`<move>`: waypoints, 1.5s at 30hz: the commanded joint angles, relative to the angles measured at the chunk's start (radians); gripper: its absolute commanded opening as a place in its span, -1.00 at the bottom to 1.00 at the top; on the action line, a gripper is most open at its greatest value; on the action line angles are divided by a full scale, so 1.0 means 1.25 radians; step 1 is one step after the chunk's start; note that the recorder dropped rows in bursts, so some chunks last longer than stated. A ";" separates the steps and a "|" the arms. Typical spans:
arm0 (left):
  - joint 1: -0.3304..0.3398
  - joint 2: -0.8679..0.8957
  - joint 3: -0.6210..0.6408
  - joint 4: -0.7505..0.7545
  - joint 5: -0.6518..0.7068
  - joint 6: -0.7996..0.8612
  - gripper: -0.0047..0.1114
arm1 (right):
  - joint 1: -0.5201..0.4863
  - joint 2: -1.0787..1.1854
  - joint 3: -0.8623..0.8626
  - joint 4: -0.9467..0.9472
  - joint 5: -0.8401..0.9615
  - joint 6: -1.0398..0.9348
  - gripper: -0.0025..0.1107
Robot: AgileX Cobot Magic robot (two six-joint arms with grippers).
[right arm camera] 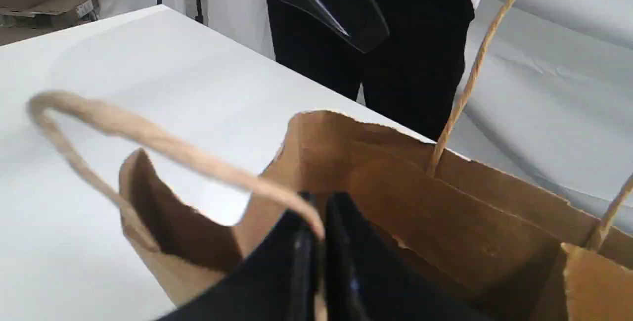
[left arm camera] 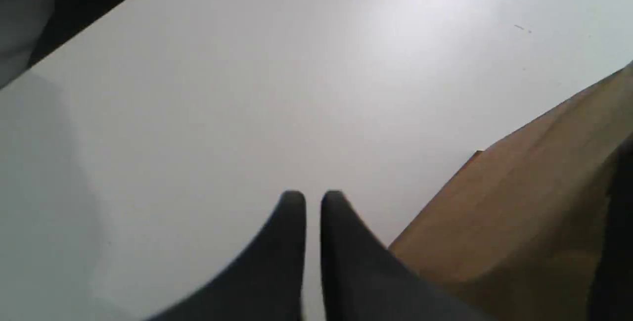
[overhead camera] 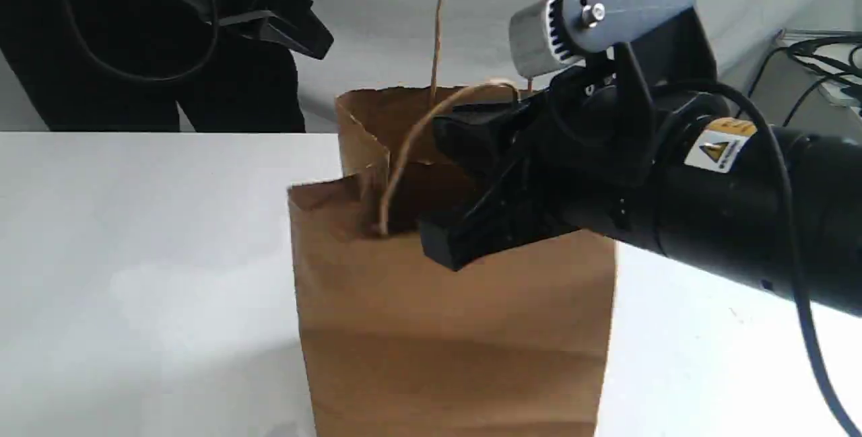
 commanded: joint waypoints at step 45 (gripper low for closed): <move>-0.003 -0.143 -0.001 0.041 0.041 -0.033 -0.58 | -0.002 -0.143 0.003 -0.246 0.347 0.106 0.18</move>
